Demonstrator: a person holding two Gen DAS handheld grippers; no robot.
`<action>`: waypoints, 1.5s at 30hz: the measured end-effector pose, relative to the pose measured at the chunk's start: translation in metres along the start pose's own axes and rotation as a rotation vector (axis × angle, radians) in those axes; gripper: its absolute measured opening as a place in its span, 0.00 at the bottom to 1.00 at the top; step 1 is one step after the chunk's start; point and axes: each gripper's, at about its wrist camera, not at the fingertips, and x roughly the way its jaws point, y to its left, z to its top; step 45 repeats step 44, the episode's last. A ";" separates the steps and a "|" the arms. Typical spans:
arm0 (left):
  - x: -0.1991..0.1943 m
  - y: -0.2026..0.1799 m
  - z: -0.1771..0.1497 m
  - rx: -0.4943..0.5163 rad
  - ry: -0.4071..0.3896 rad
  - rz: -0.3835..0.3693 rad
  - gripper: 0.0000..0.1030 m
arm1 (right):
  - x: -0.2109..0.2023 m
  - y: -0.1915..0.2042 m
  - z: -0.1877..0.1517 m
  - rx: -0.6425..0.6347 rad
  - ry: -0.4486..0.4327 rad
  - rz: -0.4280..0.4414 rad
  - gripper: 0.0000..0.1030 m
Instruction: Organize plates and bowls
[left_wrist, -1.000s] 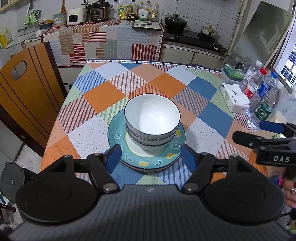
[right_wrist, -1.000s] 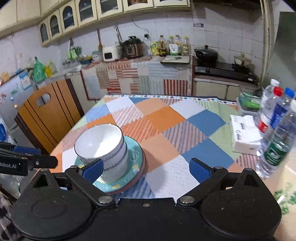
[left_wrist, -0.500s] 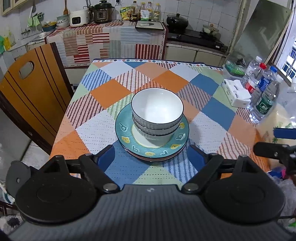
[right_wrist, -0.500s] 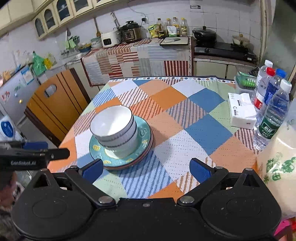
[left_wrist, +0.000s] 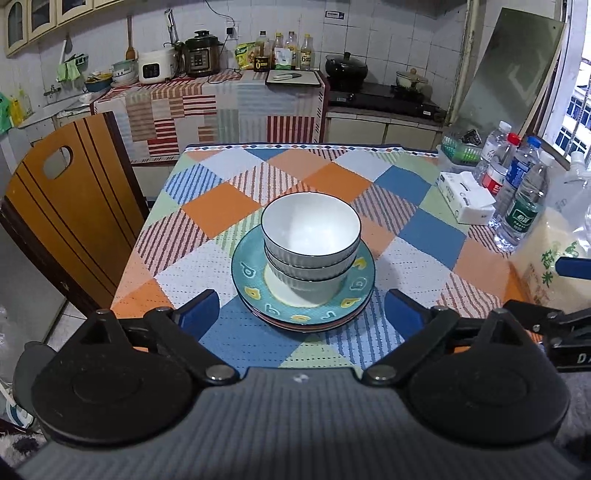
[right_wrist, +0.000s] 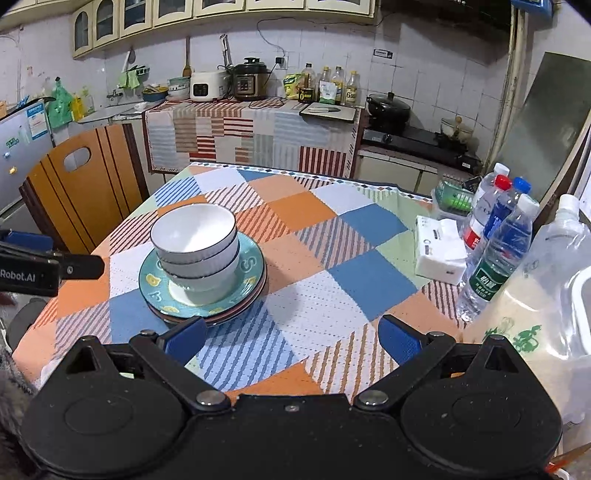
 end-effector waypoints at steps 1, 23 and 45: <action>0.000 -0.001 -0.001 0.000 -0.001 0.000 0.95 | 0.000 0.000 -0.001 0.001 -0.001 0.002 0.98; 0.009 -0.011 -0.008 0.004 0.028 0.018 0.95 | 0.000 0.001 -0.005 0.061 0.043 -0.003 0.98; 0.008 -0.011 -0.010 -0.022 0.025 -0.004 0.95 | 0.008 -0.007 -0.007 0.095 0.081 -0.005 0.98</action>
